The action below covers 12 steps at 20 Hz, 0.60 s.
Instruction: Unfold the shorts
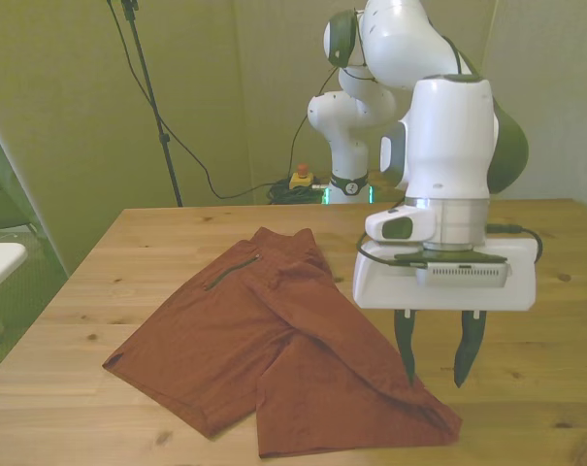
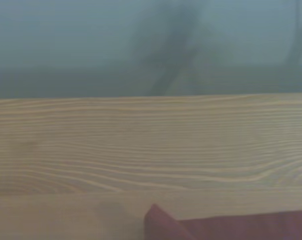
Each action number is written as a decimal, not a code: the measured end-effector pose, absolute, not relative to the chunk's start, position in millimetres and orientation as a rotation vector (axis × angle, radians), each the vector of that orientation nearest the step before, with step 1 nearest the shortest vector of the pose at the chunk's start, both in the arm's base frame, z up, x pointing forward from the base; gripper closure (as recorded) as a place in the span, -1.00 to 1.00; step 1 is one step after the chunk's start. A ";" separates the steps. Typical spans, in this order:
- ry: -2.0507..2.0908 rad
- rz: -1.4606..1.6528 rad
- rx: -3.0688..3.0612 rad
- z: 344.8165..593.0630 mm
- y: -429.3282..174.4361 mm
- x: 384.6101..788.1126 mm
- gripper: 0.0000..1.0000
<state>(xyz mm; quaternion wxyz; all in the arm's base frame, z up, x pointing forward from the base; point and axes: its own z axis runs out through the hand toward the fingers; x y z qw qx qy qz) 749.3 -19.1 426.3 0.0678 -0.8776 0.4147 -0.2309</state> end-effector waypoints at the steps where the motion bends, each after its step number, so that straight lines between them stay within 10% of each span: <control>1: 1.257 -0.706 -2.646 434.4 -25.3 743.1 -1.00; 12: 1.283 -0.703 -2.727 517.7 -122.6 585.3 -1.00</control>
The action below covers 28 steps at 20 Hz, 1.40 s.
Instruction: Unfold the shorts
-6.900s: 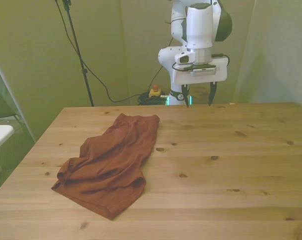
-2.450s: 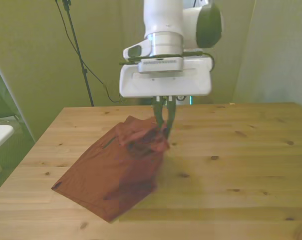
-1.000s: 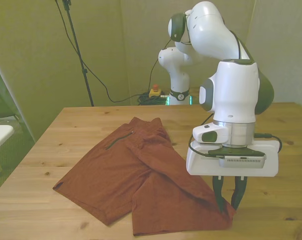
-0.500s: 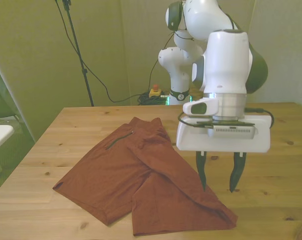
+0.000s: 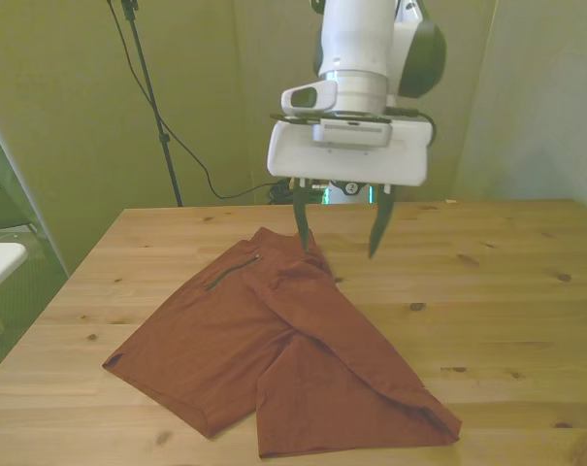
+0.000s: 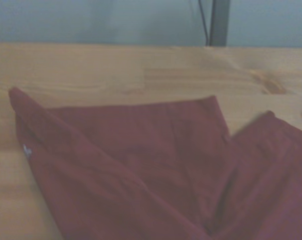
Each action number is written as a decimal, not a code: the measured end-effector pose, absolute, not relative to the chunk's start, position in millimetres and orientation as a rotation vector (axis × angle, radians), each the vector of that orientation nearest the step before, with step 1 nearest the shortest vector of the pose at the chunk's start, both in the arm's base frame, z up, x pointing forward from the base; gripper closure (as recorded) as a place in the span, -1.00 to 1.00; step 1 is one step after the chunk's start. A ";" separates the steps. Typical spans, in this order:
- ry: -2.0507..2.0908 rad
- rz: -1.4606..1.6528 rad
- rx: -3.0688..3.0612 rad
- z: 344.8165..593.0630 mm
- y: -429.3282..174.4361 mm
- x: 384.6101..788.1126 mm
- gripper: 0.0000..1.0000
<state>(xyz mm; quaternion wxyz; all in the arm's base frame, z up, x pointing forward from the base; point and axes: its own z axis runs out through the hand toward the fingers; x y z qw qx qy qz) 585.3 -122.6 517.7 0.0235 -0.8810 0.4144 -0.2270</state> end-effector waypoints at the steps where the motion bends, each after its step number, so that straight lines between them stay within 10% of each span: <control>1: 1.292 -0.699 -2.738 517.7 -131.8 567.8 -1.00; 6: 1.359 -0.716 -2.771 488.8 -176.8 478.7 -1.00; 28: 0.986 -0.218 -2.672 382.6 -321.3 546.4 -1.00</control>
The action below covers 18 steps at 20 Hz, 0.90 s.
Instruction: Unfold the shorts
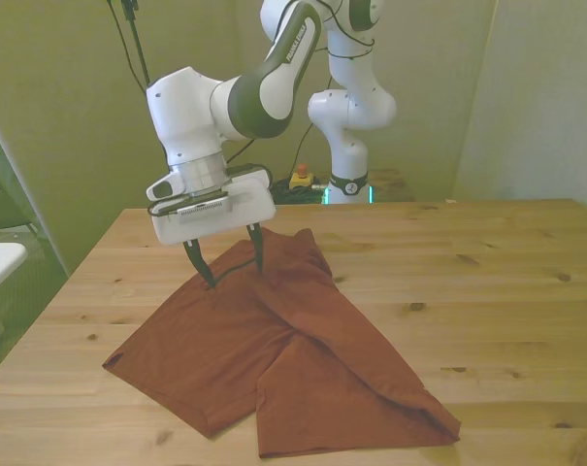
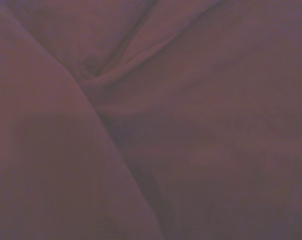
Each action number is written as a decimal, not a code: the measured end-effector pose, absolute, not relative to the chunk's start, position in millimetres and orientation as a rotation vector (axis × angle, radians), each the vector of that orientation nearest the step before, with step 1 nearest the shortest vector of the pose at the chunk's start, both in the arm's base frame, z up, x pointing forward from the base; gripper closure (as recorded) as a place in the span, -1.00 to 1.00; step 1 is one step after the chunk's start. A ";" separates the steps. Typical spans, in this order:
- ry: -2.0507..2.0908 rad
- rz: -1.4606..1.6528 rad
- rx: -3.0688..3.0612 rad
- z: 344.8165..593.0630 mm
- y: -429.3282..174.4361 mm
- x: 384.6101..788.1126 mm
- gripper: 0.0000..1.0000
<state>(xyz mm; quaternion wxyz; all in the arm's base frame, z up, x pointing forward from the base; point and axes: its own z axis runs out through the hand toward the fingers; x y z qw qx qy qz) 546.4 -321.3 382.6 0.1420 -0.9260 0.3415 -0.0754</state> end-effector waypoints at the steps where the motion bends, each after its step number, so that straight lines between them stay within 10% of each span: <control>1: 0.975 -0.207 -2.671 382.5 -319.0 548.4 -1.00; 7: 0.920 -0.185 -2.676 376.5 -297.7 560.8 -1.00; 8: 0.917 -0.180 -2.676 374.5 -296.2 561.7 1.00; 18: 0.916 -0.142 -2.671 364.1 -292.7 558.3 1.00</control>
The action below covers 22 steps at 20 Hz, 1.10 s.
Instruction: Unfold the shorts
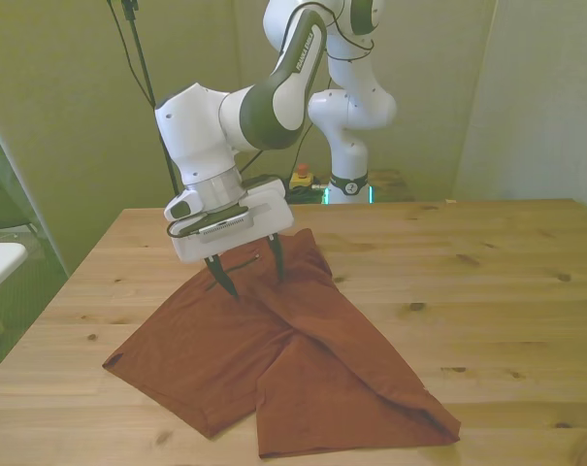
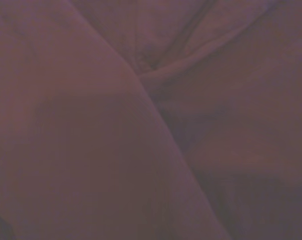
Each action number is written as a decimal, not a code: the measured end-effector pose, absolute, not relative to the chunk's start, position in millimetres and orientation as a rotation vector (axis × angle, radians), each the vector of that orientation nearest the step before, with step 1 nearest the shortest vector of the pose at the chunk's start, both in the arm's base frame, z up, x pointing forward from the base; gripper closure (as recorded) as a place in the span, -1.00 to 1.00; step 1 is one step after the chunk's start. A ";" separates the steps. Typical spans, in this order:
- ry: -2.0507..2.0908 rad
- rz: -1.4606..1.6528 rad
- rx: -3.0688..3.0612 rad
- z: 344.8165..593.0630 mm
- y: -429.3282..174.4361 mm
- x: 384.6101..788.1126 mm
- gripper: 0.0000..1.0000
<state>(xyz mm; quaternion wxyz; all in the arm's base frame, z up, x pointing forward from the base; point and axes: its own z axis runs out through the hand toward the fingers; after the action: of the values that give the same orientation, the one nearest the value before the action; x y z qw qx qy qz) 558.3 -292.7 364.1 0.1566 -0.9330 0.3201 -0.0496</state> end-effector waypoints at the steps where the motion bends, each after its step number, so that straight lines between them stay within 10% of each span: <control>1: 0.916 -0.135 -2.669 362.7 -291.8 557.3 1.00; 13: 0.921 -0.096 -2.663 350.7 -288.3 550.7 1.00; 22: 0.836 -0.179 -2.700 413.6 -231.1 561.9 1.00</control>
<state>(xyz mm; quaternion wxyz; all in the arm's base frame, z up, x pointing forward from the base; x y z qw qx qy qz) 561.9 -231.1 413.6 0.1541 -0.9420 0.2916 -0.0625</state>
